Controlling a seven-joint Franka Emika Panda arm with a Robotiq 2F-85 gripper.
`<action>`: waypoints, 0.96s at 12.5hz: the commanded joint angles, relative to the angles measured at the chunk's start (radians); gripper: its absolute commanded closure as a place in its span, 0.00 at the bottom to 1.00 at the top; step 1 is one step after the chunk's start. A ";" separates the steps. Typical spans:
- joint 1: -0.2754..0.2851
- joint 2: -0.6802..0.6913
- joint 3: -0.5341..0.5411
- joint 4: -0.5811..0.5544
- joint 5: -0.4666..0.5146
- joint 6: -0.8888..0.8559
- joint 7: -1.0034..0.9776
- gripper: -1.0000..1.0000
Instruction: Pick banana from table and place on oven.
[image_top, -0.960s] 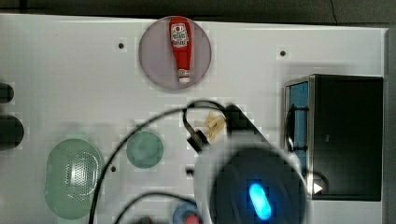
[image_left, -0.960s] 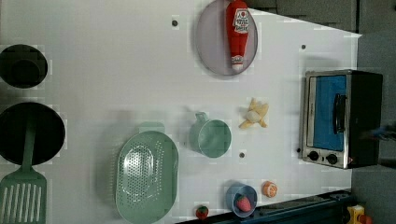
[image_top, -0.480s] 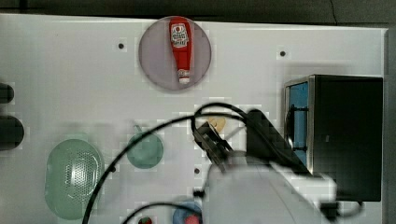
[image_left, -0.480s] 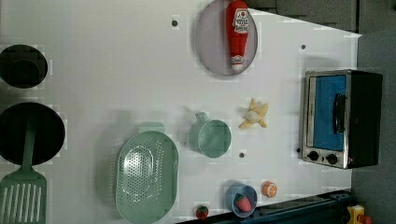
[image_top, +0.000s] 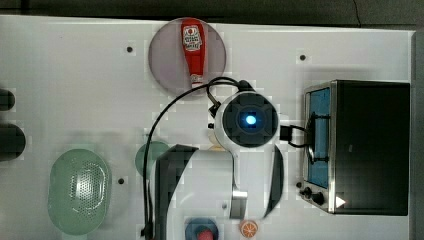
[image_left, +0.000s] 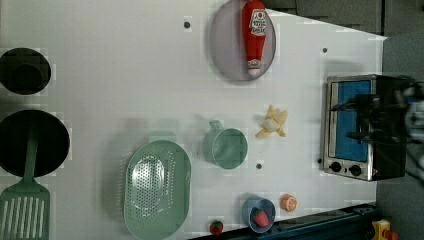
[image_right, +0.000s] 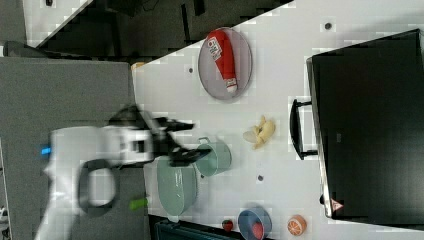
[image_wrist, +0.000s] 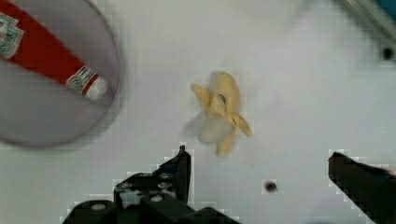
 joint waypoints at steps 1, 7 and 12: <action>0.002 0.014 -0.007 -0.097 0.011 0.184 -0.030 0.00; 0.002 0.269 -0.008 -0.185 0.011 0.470 -0.028 0.00; 0.002 0.439 -0.005 -0.186 0.011 0.640 -0.028 0.00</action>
